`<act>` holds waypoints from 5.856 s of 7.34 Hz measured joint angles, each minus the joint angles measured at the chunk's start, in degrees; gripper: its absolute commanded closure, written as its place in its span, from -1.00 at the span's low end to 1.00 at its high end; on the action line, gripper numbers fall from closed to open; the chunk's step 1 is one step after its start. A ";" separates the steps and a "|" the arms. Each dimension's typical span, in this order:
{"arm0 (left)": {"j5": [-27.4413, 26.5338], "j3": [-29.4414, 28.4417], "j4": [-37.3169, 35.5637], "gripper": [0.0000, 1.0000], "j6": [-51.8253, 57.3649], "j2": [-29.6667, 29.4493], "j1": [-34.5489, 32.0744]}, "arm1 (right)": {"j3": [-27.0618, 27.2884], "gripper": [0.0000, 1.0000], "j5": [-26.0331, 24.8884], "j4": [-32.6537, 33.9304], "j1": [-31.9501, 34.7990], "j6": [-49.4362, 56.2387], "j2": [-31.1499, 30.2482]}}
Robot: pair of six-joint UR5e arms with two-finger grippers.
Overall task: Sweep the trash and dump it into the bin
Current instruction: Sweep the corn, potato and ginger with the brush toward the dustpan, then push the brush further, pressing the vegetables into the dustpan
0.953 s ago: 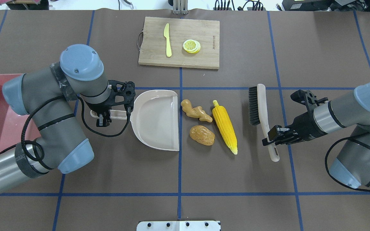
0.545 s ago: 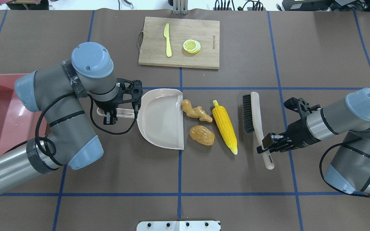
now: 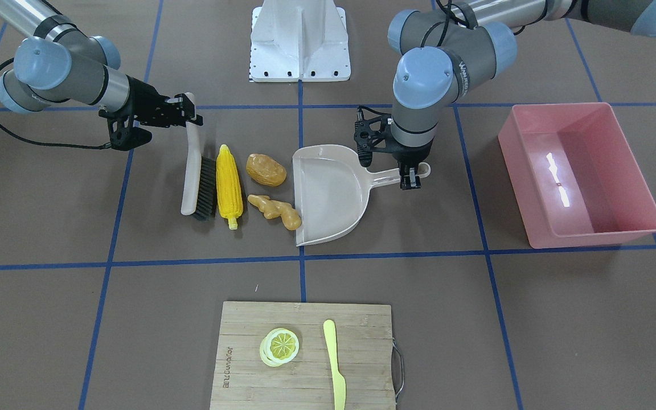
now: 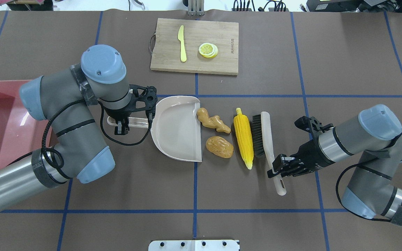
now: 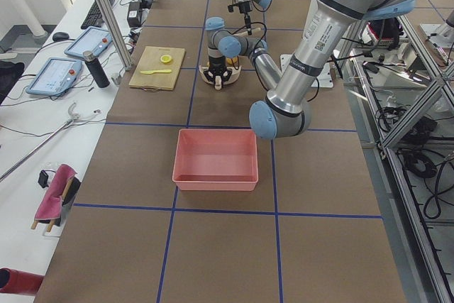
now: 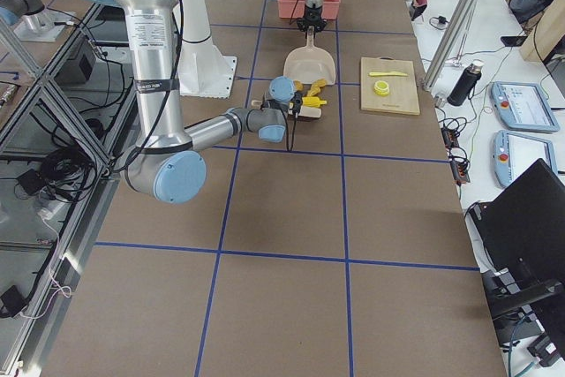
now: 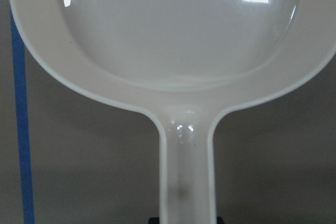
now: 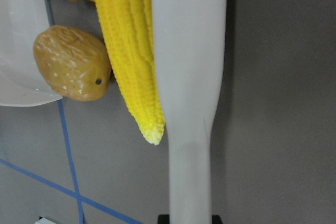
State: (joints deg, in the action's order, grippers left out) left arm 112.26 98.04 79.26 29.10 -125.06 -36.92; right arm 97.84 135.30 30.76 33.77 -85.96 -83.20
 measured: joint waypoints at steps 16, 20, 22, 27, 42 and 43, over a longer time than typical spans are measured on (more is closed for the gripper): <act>-0.13 0.40 -1.89 1.00 0.01 -0.63 0.00 | -3.62 1.00 -6.80 11.21 -4.71 -0.89 13.94; 0.02 0.16 -1.24 1.00 -0.05 -0.52 0.02 | -4.22 1.00 -9.48 14.41 -6.48 -0.91 17.02; 0.06 0.24 -0.49 1.00 -0.16 -0.08 0.03 | -4.84 1.00 -10.49 15.51 -7.11 -0.91 18.48; 0.14 0.31 3.13 1.00 -0.57 1.09 0.08 | -5.42 1.00 -11.19 20.48 -7.43 -0.87 22.22; 0.07 0.31 18.44 1.00 -3.30 6.90 -0.14 | -0.33 1.00 -10.45 36.80 -6.86 0.29 26.87; 0.07 0.58 19.39 1.00 -3.59 7.37 -0.16 | 1.03 1.00 -10.47 39.14 -6.71 0.70 26.91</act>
State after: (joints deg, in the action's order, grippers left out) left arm 112.32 98.62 98.64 25.51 -117.69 -37.08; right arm 98.87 124.84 69.90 27.07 -85.26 -56.29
